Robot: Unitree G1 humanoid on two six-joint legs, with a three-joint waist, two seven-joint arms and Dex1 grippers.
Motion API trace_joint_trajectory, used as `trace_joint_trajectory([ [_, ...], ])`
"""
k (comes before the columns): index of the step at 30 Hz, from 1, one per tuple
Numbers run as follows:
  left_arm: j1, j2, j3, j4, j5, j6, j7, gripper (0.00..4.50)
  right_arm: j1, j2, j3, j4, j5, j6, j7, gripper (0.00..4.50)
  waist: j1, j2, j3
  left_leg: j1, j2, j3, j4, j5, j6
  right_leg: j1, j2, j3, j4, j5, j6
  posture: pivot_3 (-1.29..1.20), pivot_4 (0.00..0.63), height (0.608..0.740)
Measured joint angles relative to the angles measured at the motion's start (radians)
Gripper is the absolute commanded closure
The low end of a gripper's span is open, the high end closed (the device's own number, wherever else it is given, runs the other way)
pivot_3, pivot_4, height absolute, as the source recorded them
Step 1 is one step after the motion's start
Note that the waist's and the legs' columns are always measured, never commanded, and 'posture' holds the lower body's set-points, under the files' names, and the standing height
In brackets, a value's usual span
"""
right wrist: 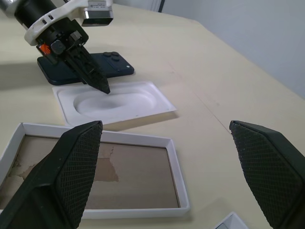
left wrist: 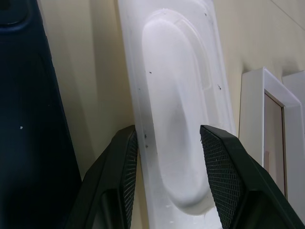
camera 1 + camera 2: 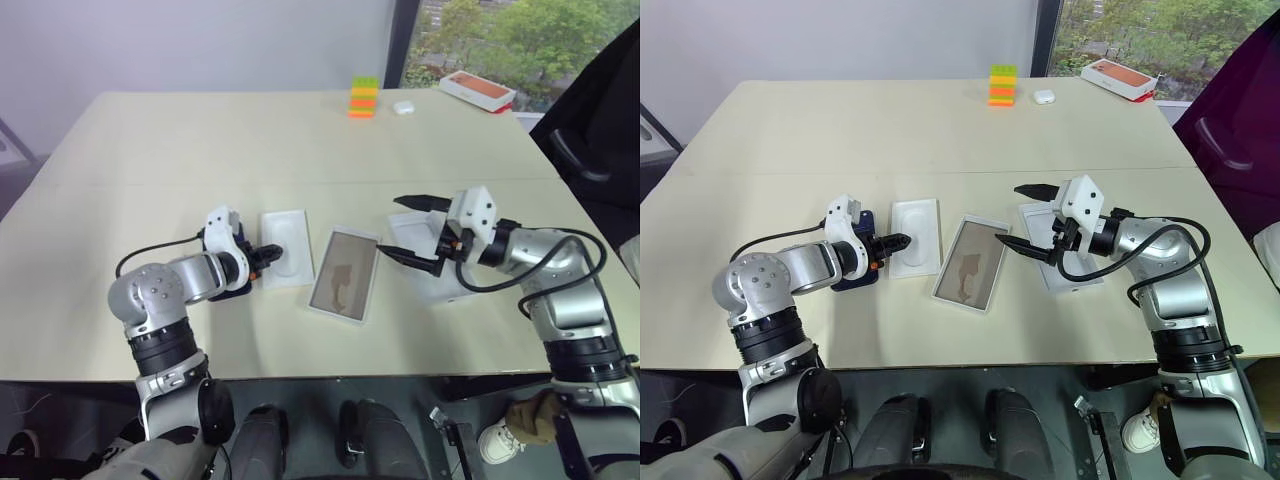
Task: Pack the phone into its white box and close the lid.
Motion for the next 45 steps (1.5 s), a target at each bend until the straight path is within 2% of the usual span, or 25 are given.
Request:
trace_joint_trajectory([
  [1, 0.007, 0.0, 0.0, 0.0, 0.004, 0.0, -0.002, 4.15, 0.0, 0.0, 0.0, -0.001, 0.0, 0.0, 0.0, 0.0, 0.0, 0.0, 0.0, 0.0, 0.0, 0.0, 0.0, 0.0, 0.0, 0.0, 0.0, 0.0, 0.0, 0.0, 0.0, 0.0, 0.15, 0.74],
  [2, 0.012, 0.0, 0.001, 0.0, 0.006, 0.0, -0.005, 4.42, 0.0, 0.0, 0.0, -0.002, 0.0, 0.001, 0.0, 0.0, 0.0, 0.0, 0.0, 0.0, 0.0, 0.0, 0.0, 0.0, 0.0, 0.0, 0.0, 0.0, 0.0, 0.0, 0.0, 0.0, 0.15, 0.74],
  [9, 0.012, -0.001, 0.003, 0.0, 0.011, 0.002, -0.013, 4.42, -0.004, 0.0, 0.005, -0.003, 0.0, 0.002, 0.0, 0.0, 0.0, 0.0, 0.0, 0.0, 0.0, 0.0, 0.0, 0.0, 0.0, 0.0, 0.0, 0.0, 0.0, 0.0, 0.0, 0.0, 0.15, 0.74],
  [16, 0.006, -0.033, 0.104, 0.011, -0.008, 0.001, -0.038, 4.42, -0.002, -0.001, 0.006, -0.005, 0.0, 0.006, 0.0, 0.0, -0.001, -0.001, 0.0, -0.001, 0.0, 0.0, 0.0, 0.0, 0.0, 0.0, 0.0, 0.0, 0.0, 0.0, 0.0, 0.0, 0.15, 0.74],
  [20, -0.04, 0.011, 0.177, 0.008, -0.038, 0.028, -0.073, 4.42, 0.032, -0.028, 0.011, -0.055, 0.035, 0.09, 0.043, 0.0, -0.002, -0.001, 0.001, -0.001, 0.0, -0.001, 0.0, 0.0, 0.0, -0.001, 0.0, -0.002, 0.0, 0.0, 0.0, 0.0, 0.15, 0.74],
  [27, -0.055, 0.124, 0.207, 0.003, -0.08, 0.063, -0.124, 4.42, 0.132, -0.08, 0.071, -0.196, 0.059, 0.193, 0.107, 0.0, -0.004, -0.001, 0.001, -0.001, 0.0, -0.001, 0.0, 0.0, 0.0, -0.001, 0.0, -0.002, 0.0, 0.0, 0.0, 0.0, 0.15, 0.74],
  [31, -0.051, 0.165, 0.209, 0.01, -0.099, 0.063, -0.162, 4.42, 0.126, -0.044, 0.118, -0.247, 0.058, 0.273, 0.057, 0.0, -0.003, -0.001, 0.001, -0.001, 0.0, -0.001, 0.0, 0.0, 0.0, -0.001, 0.0, -0.002, 0.0, -0.001, 0.001, 0.0, 0.15, 0.74],
  [38, -0.058, 0.169, 0.207, 0.014, -0.101, 0.063, -0.183, 4.42, 0.091, 0.052, 0.267, -0.277, -0.021, 0.399, -0.079, 0.0, 0.0, -0.001, 0.001, -0.002, 0.0, -0.001, 0.0, 0.0, 0.0, -0.001, -0.001, -0.002, 0.0, 0.0, 0.0, 0.0, 0.15, 0.74],
  [42, -0.057, 0.166, 0.188, 0.014, -0.101, 0.063, -0.186, 4.42, 0.092, 0.053, 0.321, -0.279, -0.071, 0.414, -0.103, 0.0, -0.001, -0.001, 0.001, -0.002, 0.0, -0.001, 0.0, 0.0, 0.0, -0.001, -0.001, -0.002, 0.0, 0.0, 0.0, 0.0, 0.15, 0.74],
  [45, -0.057, 0.16, 0.181, 0.013, -0.101, 0.063, -0.186, 4.5, 0.092, 0.052, 0.334, -0.279, -0.09, 0.42, -0.108, 0.88, -0.002, -0.001, 0.001, -0.002, 0.0, -0.001, 0.0, 0.0, 0.0, -0.001, -0.001, -0.002, 0.0, 0.0, 0.0, 0.0, 0.15, 0.74],
])
